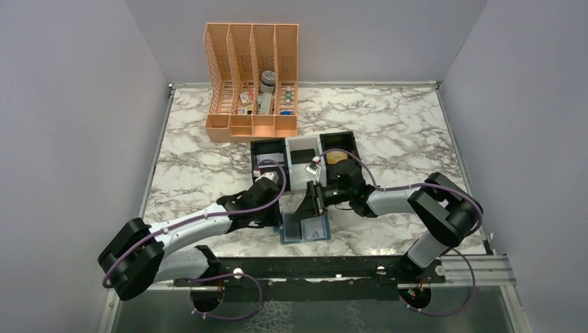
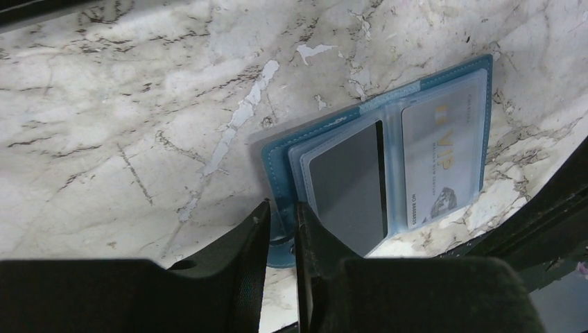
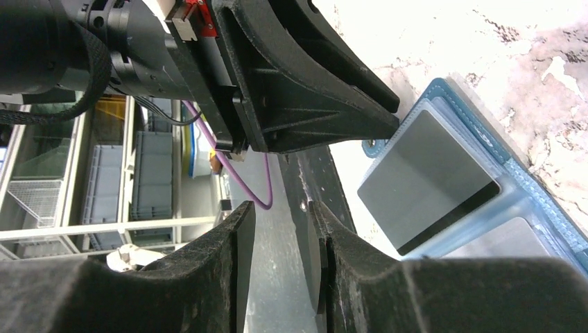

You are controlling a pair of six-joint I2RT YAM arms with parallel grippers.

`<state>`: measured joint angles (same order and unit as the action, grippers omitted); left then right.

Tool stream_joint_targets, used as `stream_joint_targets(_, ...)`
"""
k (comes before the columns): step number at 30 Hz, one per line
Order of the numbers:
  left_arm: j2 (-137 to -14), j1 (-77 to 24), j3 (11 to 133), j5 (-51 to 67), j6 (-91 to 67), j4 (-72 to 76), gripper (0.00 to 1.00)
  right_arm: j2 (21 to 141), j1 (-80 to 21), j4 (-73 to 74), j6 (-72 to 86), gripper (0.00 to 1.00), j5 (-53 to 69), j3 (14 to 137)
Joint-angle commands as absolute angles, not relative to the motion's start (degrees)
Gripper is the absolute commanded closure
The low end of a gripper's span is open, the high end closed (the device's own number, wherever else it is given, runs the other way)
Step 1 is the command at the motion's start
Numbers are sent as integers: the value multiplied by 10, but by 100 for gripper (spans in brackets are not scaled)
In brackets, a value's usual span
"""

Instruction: Take the credit cards out of the card holder

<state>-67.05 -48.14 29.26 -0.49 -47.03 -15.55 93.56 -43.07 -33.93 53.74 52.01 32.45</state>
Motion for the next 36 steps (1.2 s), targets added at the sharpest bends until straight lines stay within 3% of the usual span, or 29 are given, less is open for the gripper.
stream_joint_targets(1,-638,-484,305,-50,-483,-197,77,921,-433,-358,544,65,508,330)
stream_joint_targets(10,-569,-484,309,-83,-480,-242,66,843,-433,-135,447,66,354,347)
stream_joint_targets(23,-606,-486,341,54,-418,-188,48,890,-433,-169,466,70,383,316)
stream_joint_targets(32,-698,-489,340,100,-374,-154,48,939,-433,-170,461,71,387,323)
stream_joint_targets(36,-695,-489,334,103,-371,-166,55,947,-433,-131,447,71,358,333)
